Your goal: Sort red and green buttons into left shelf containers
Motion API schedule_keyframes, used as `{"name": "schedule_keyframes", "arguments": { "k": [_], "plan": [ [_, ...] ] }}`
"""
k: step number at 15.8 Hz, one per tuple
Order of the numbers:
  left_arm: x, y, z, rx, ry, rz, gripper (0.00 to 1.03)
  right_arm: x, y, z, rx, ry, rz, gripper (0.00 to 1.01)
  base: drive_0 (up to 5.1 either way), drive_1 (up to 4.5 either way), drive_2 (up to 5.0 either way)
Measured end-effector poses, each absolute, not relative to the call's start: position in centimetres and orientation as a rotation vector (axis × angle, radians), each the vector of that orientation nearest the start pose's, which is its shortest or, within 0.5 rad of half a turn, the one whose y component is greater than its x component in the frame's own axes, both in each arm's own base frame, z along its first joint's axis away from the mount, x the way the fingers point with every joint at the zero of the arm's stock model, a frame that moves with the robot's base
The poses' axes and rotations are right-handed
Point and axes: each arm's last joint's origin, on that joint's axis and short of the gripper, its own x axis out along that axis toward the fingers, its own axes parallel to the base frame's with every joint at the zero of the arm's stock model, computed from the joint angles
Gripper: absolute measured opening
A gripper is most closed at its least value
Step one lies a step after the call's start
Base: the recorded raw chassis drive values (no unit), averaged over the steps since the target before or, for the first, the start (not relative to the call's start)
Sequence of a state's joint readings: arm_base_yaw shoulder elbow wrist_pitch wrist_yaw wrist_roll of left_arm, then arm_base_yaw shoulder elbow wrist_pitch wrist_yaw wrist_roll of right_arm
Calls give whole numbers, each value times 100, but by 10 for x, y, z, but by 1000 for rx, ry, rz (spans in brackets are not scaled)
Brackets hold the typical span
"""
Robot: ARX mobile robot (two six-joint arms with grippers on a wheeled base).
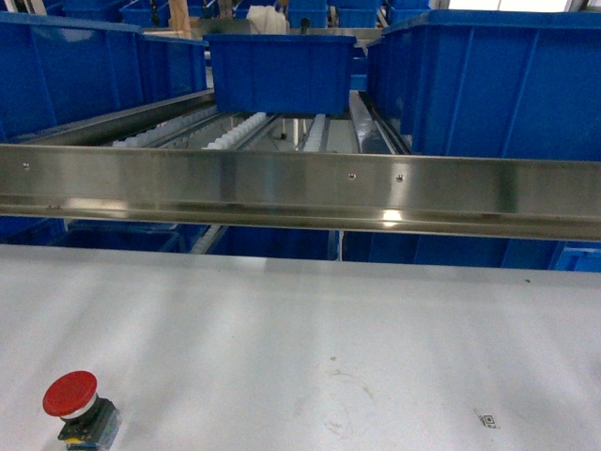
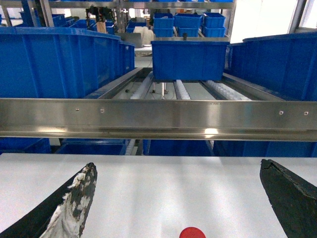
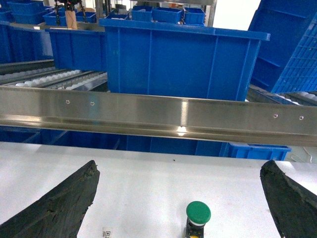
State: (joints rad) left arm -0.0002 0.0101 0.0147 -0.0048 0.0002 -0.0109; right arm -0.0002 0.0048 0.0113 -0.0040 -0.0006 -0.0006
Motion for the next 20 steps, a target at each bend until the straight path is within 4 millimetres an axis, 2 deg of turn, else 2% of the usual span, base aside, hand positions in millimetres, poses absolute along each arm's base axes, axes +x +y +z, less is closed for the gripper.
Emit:
{"name": "schedule_keyframes", "arguments": {
  "k": [20],
  "plan": [
    [97, 0, 167, -11, 0, 0, 98, 97, 0, 167, -1, -2, 0, 98, 0, 0, 0]
  ]
}}
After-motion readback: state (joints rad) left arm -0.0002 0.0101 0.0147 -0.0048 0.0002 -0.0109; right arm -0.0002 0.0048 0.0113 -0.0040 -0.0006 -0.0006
